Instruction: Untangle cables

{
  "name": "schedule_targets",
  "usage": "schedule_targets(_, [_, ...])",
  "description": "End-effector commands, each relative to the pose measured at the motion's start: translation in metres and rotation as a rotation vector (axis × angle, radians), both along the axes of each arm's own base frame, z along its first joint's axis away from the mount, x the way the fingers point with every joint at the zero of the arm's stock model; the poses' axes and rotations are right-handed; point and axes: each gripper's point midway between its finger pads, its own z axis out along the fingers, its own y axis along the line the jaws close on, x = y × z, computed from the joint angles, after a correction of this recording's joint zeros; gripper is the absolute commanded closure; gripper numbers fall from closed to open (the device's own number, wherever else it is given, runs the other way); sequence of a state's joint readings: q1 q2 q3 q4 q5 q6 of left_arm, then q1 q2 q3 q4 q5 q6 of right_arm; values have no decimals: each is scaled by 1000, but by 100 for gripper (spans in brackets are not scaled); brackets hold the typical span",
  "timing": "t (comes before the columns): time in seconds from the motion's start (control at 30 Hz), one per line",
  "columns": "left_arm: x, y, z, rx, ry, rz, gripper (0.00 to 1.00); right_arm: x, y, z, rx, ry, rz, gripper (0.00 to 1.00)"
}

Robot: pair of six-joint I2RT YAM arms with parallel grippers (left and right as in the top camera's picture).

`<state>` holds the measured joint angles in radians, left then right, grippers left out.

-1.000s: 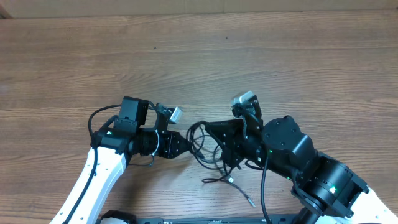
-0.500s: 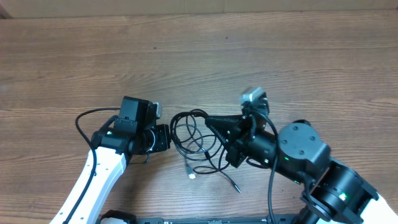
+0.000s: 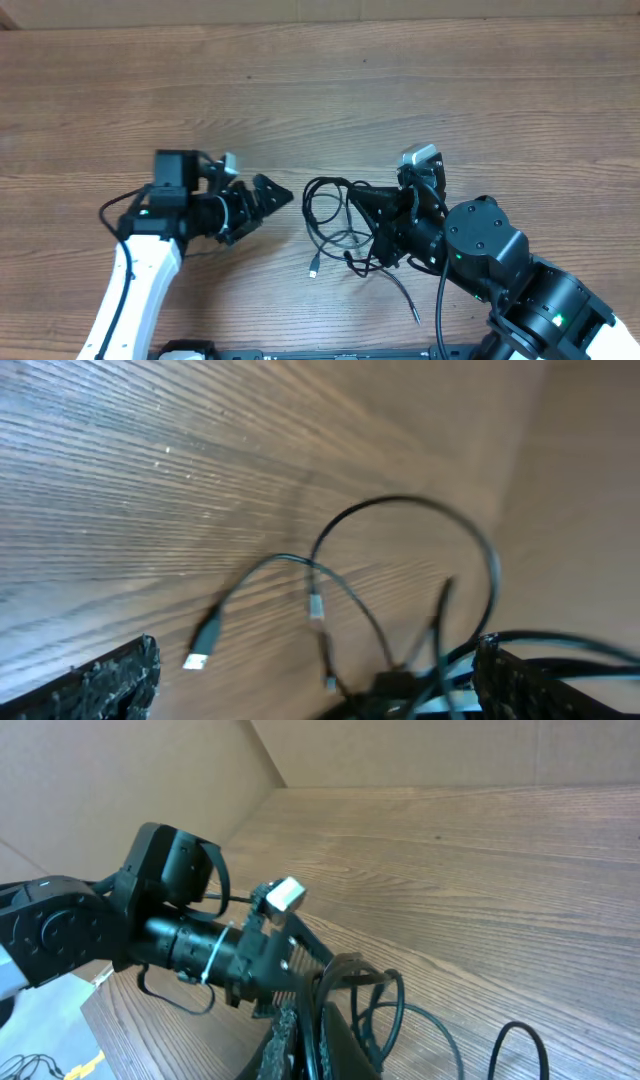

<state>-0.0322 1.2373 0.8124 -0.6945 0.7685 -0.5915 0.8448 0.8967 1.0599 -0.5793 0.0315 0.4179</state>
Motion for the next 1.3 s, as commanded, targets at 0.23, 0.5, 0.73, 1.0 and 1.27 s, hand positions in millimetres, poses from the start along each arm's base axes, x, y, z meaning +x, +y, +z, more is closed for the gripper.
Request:
schedule_targets(0.23, [-20, -34, 16, -128, 58, -96, 0, 5, 3, 8, 32, 5, -15, 96])
schedule_targets(0.5, [-27, -46, -6, 33, 87, -92, 18, 5, 5, 13, 48, -5, -7, 96])
schedule_targets(0.73, [-27, -49, -21, 197, 38, -89, 57, 4, 7, 17, 63, -14, 5, 96])
schedule_targets(1.0, [-46, -4, -53, 533, 103, -30, 88, 30, -19, 30, 59, -96, -203, 96])
schedule_targets(1.27, [-51, 29, -61, 706, 130, 19, 92, 56, -87, 19, 69, -58, -655, 96])
